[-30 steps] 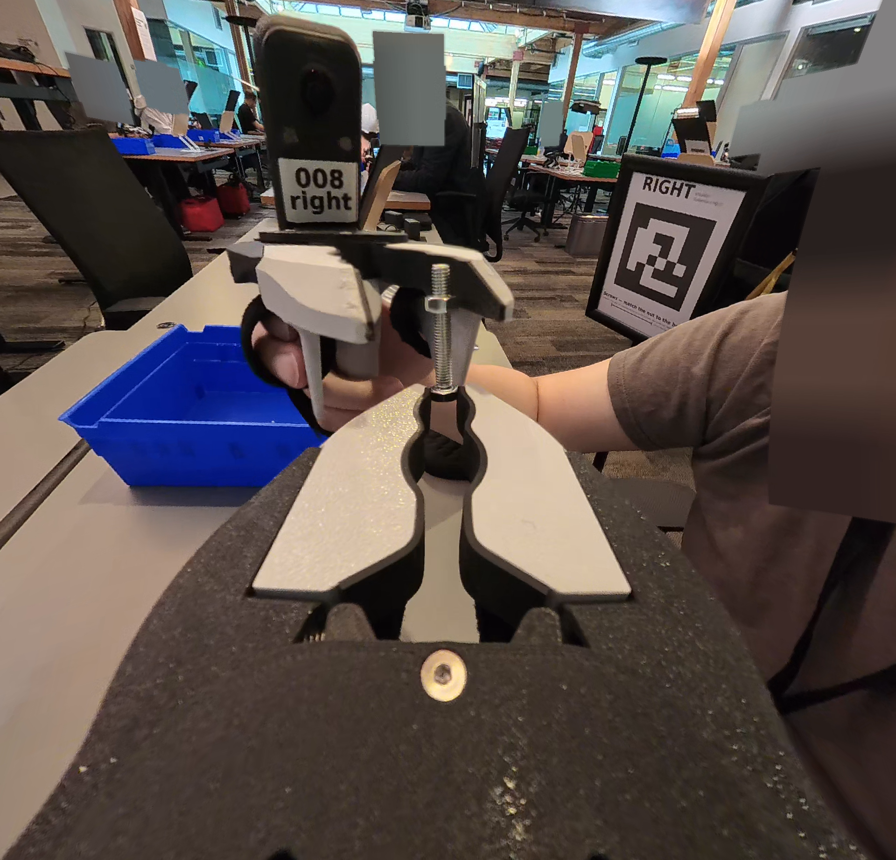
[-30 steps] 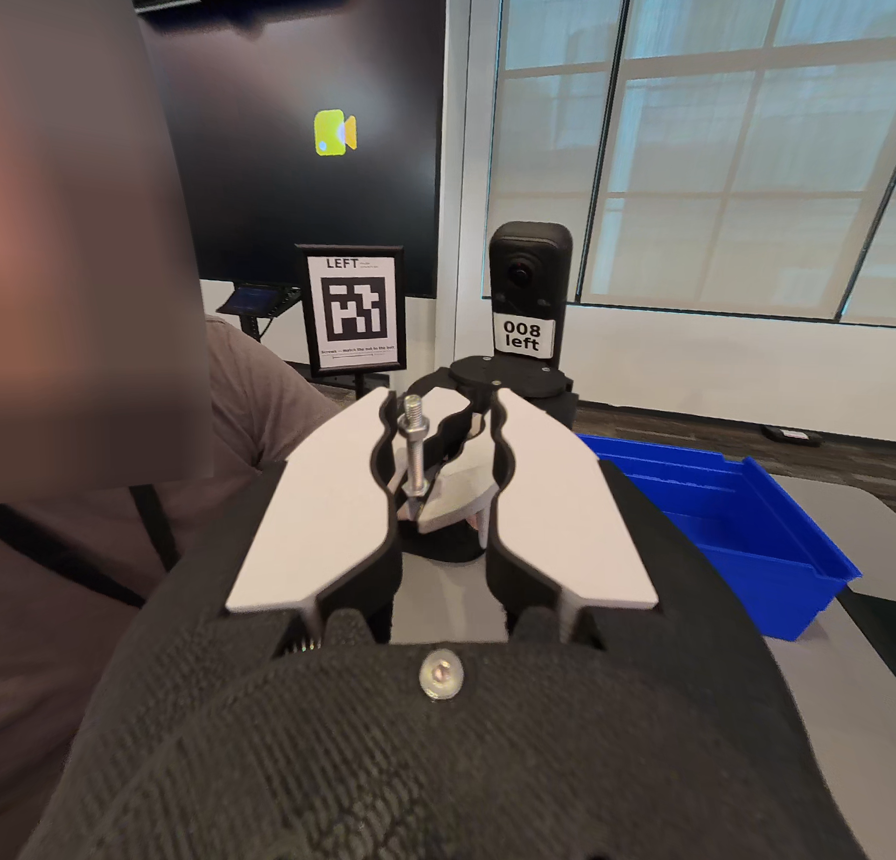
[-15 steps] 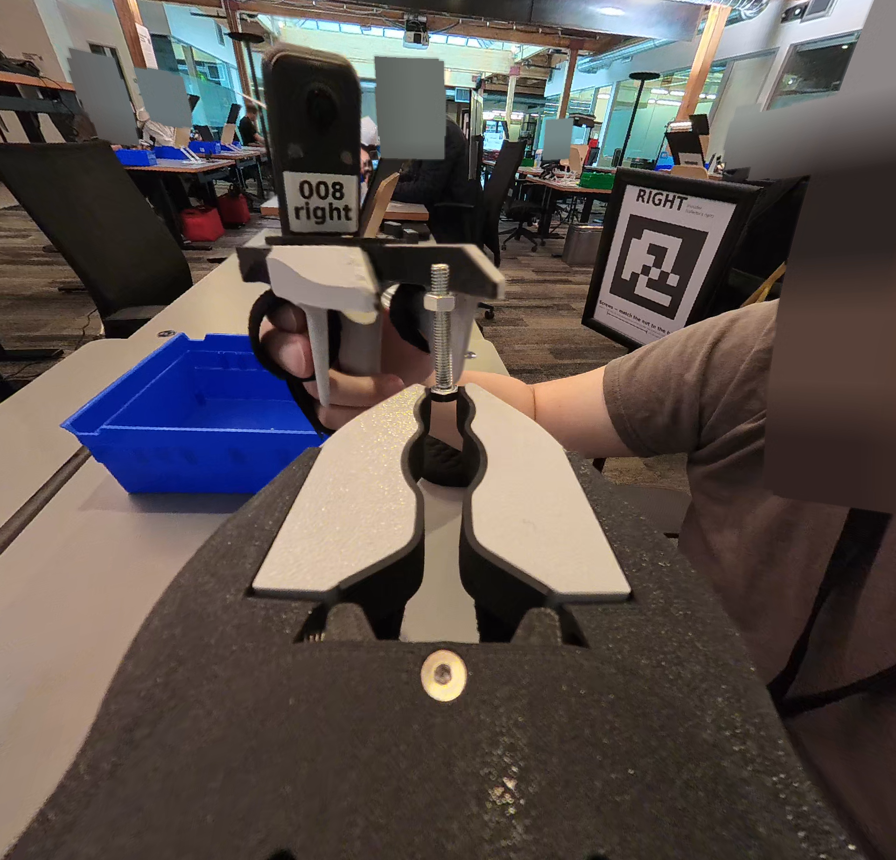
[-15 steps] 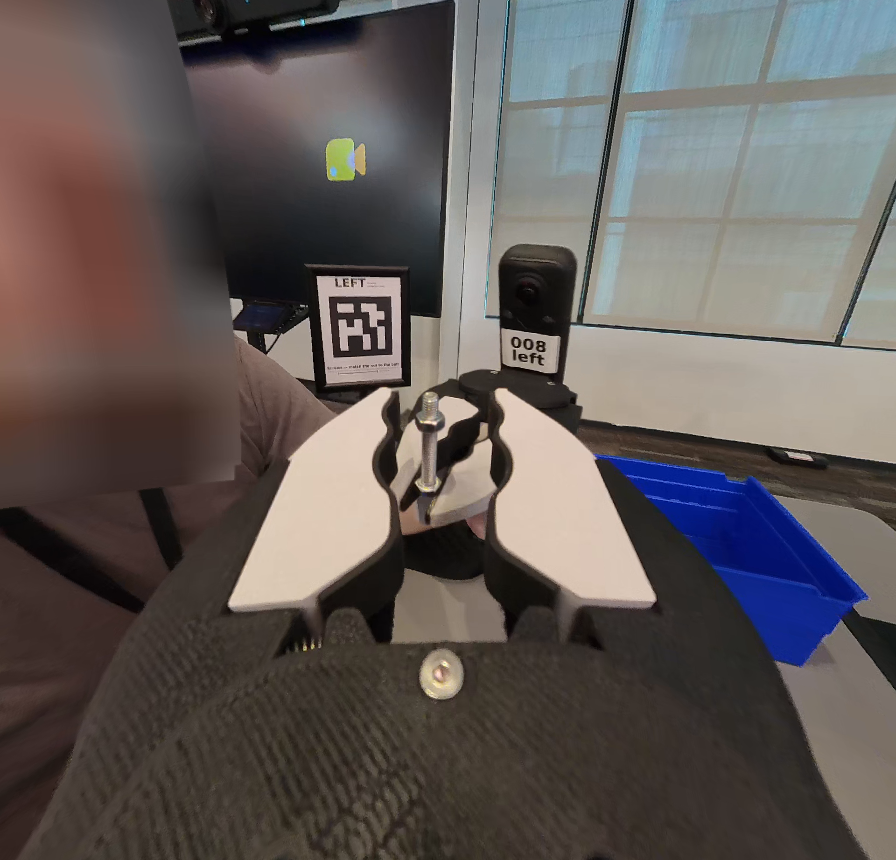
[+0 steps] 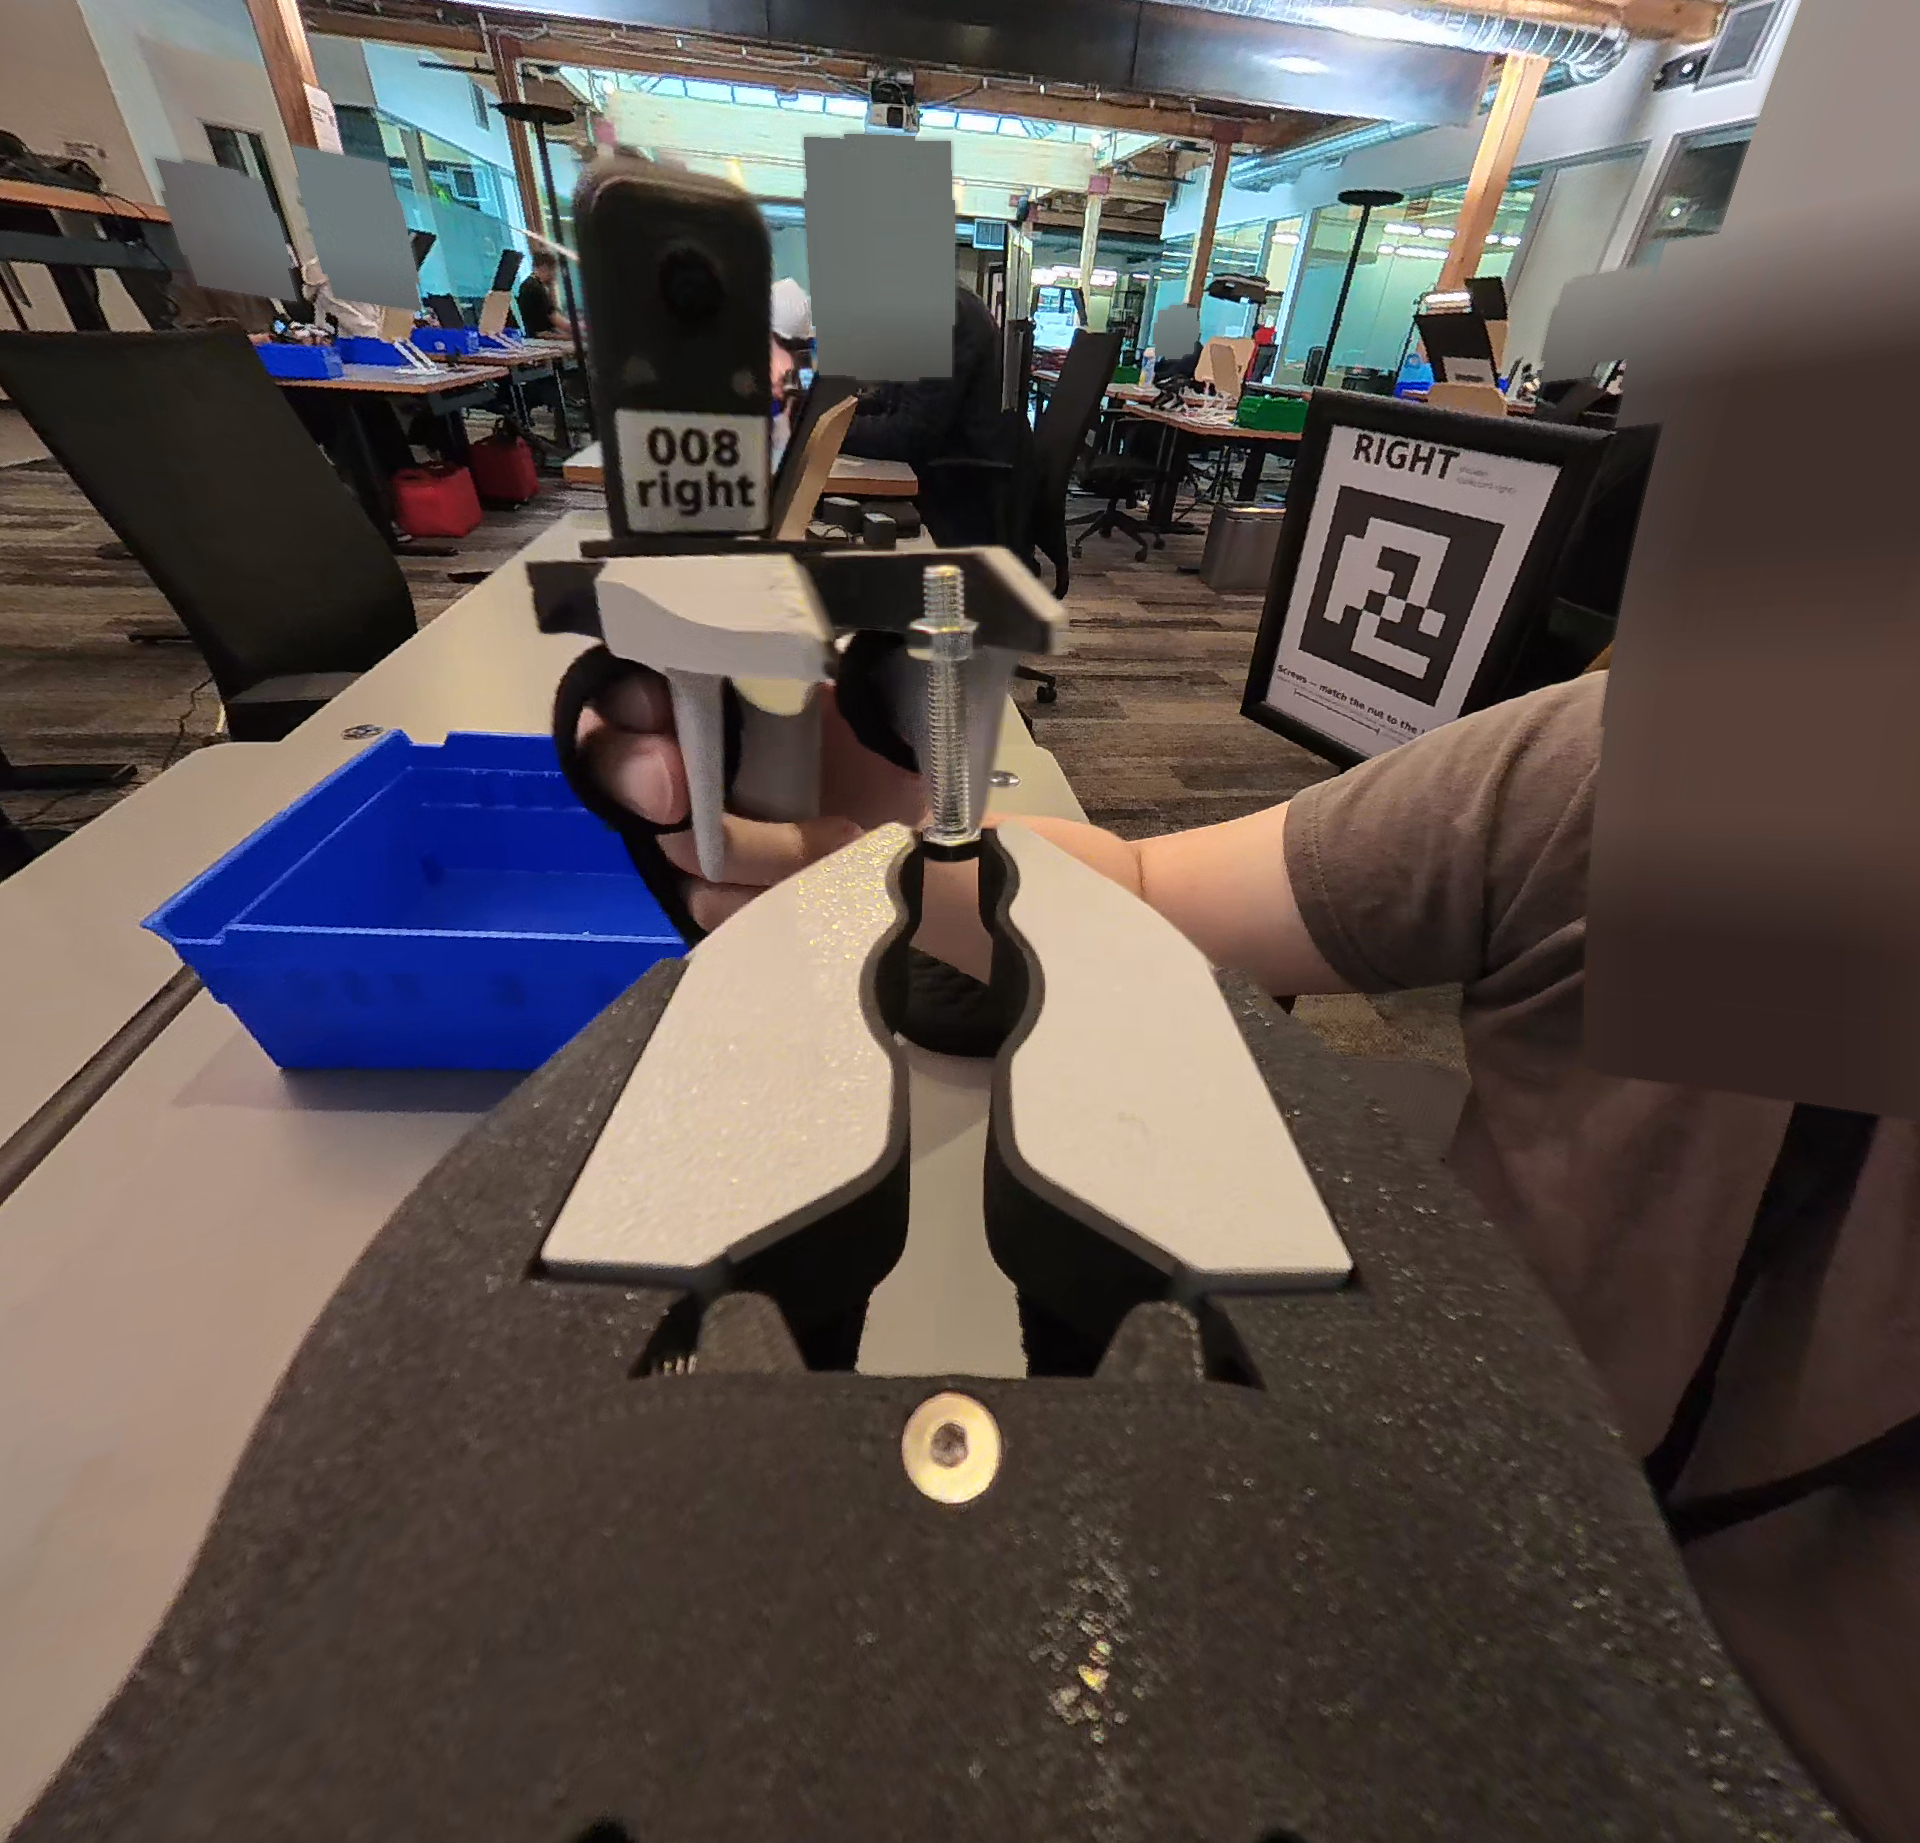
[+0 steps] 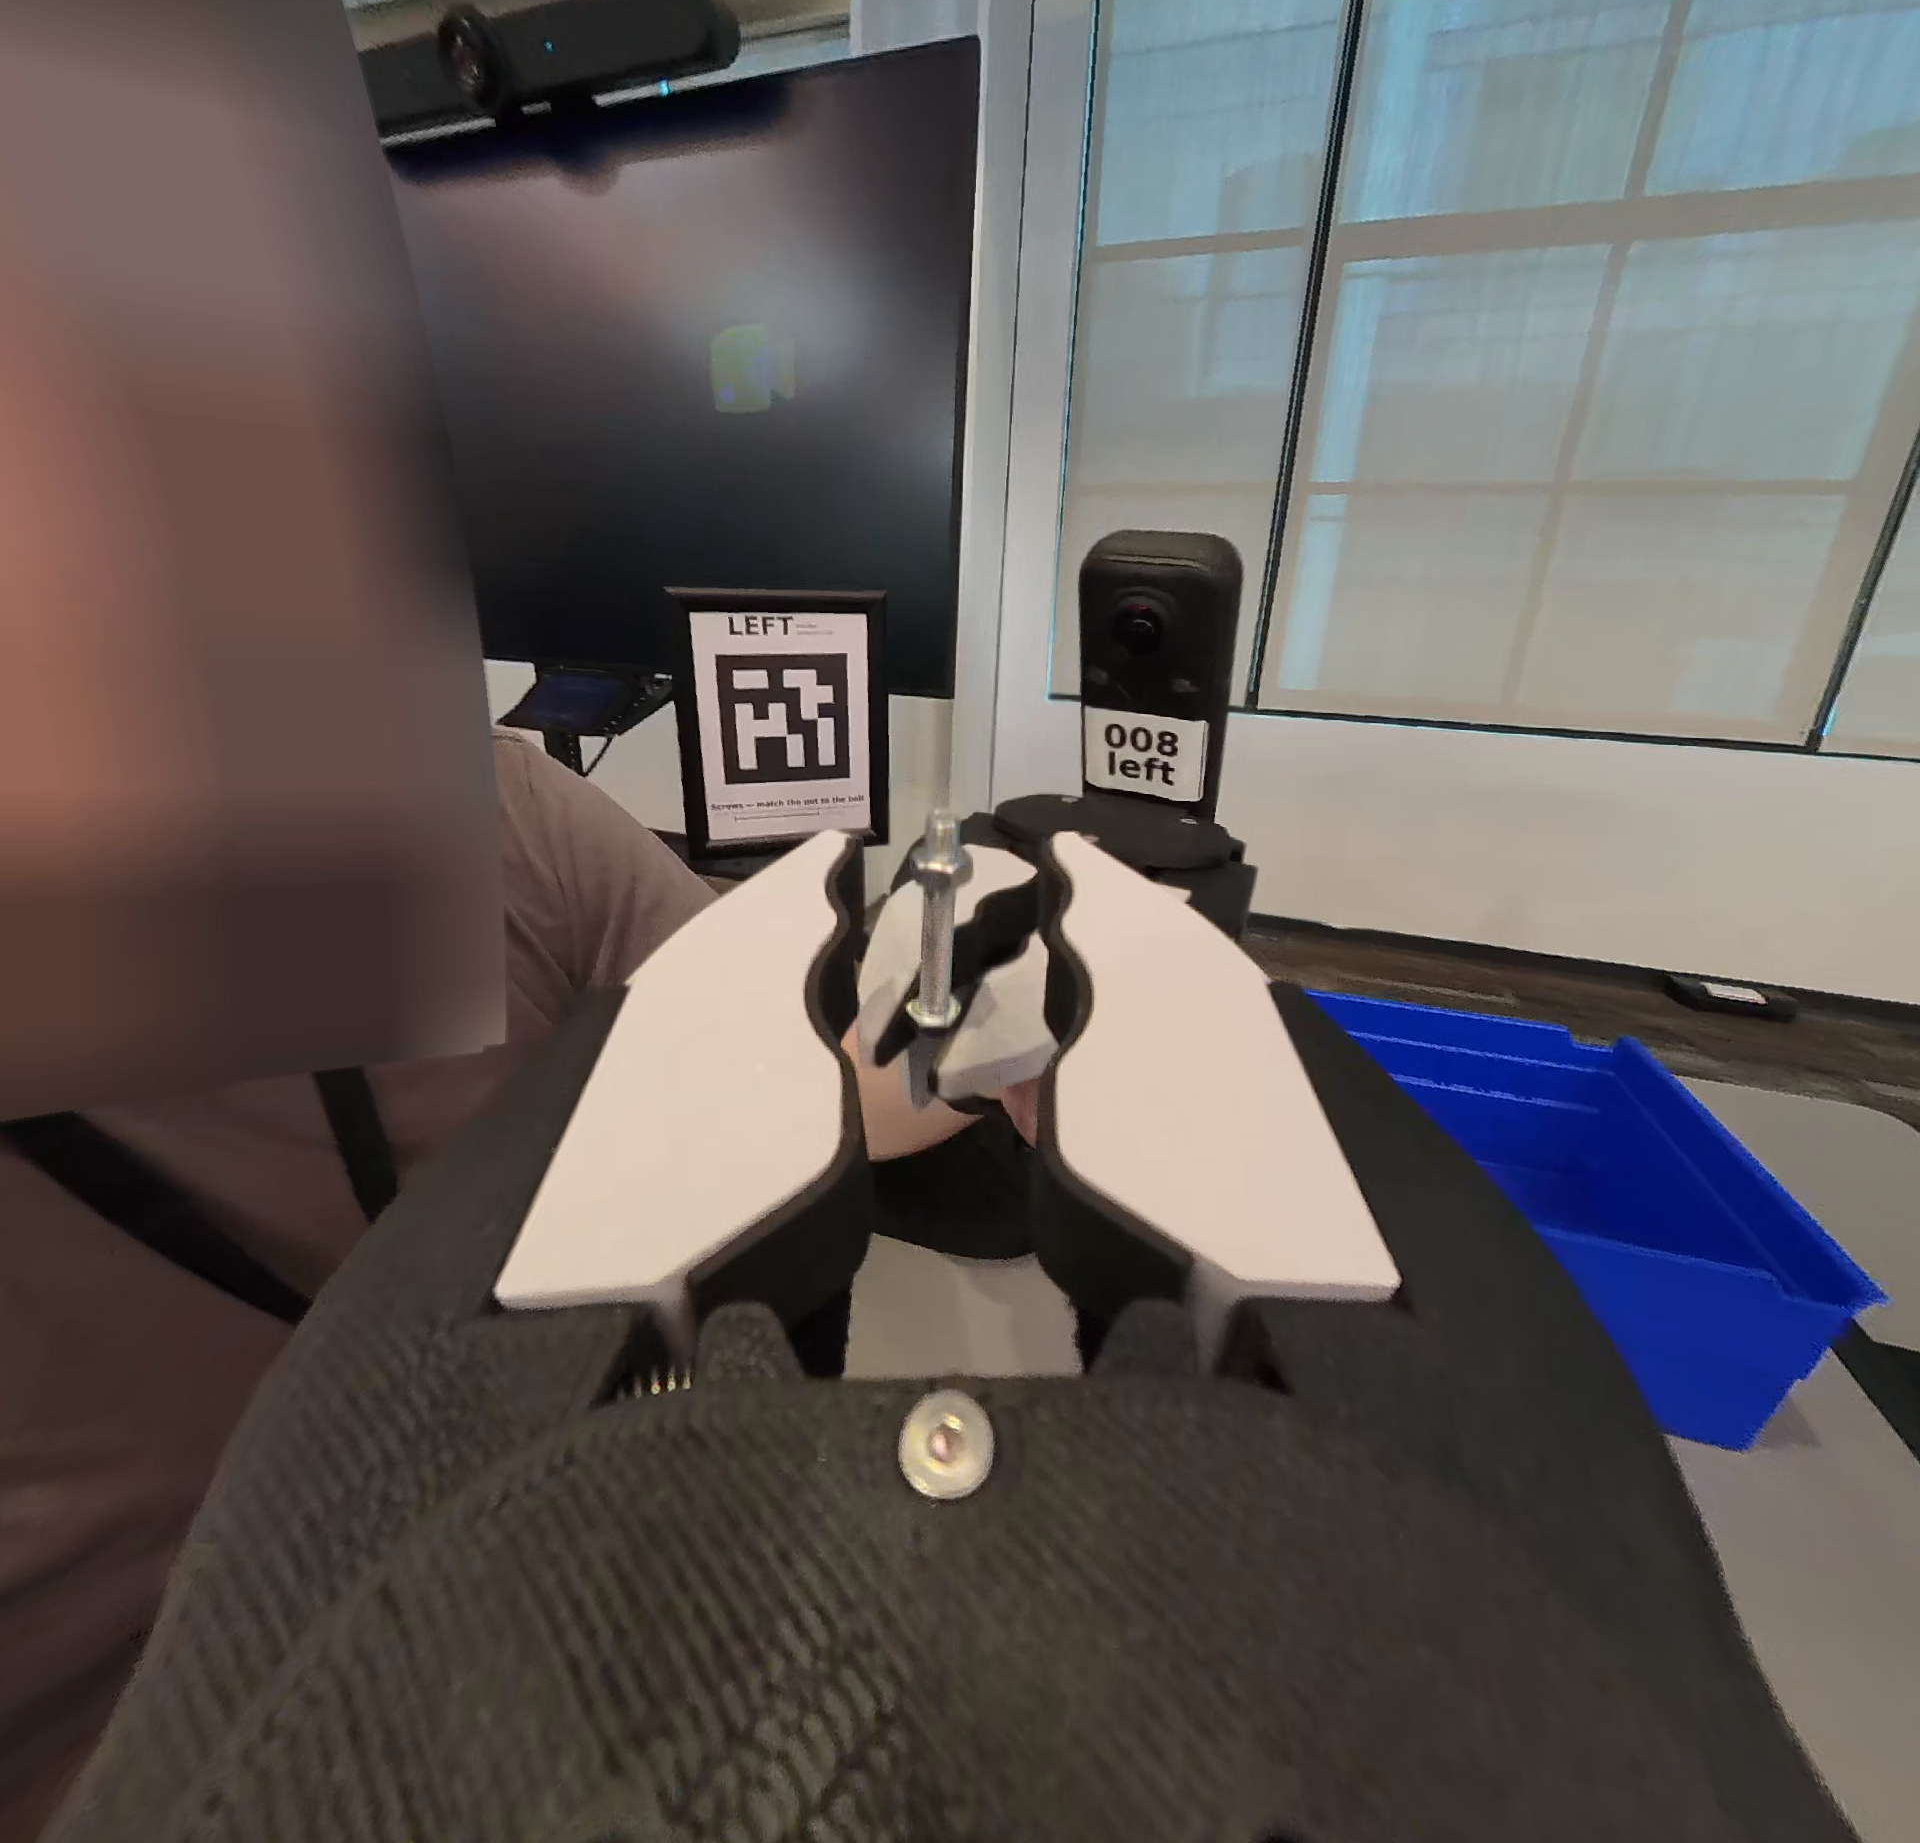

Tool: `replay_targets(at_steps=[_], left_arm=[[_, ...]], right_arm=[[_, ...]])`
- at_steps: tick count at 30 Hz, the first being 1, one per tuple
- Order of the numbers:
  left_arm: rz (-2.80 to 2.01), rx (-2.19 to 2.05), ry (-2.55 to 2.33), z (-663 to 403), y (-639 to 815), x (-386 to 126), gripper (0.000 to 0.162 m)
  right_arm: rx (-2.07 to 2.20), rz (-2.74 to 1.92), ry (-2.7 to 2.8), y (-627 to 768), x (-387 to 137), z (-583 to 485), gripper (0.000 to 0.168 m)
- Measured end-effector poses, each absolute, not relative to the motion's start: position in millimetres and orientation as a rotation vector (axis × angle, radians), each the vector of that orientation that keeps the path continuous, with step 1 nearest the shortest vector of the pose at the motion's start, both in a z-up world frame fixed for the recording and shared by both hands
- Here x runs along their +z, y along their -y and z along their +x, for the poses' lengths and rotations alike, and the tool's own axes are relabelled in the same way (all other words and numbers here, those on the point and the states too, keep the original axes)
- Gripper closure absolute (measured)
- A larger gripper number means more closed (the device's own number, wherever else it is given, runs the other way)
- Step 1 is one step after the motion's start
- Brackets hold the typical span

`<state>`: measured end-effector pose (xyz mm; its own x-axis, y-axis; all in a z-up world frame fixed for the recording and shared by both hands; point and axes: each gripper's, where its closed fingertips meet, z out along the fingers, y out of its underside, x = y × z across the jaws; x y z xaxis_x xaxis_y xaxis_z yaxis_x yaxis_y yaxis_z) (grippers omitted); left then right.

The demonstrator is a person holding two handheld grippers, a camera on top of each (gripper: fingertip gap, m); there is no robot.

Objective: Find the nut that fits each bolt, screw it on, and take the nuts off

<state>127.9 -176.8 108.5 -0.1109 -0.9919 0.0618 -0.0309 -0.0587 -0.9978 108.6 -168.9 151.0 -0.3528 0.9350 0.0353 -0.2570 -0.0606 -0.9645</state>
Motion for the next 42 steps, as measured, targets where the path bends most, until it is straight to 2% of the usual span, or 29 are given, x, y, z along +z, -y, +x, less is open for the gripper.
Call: replay_targets(at_steps=[27, 34, 42], left_arm=[[-1.184, -1.310, -1.302, 129, 186, 113, 0.152], [-1.181, -1.319, -1.324, 133, 189, 108, 0.152], [-1.162, -1.282, -1.336, 131, 192, 112, 0.152]], right_arm=[[1.616, -0.779, 1.215, 166, 160, 122, 0.135], [1.494, -0.831, 1.284, 180, 152, 100, 0.134], [1.577, -0.787, 1.253, 176, 162, 118, 0.135]])
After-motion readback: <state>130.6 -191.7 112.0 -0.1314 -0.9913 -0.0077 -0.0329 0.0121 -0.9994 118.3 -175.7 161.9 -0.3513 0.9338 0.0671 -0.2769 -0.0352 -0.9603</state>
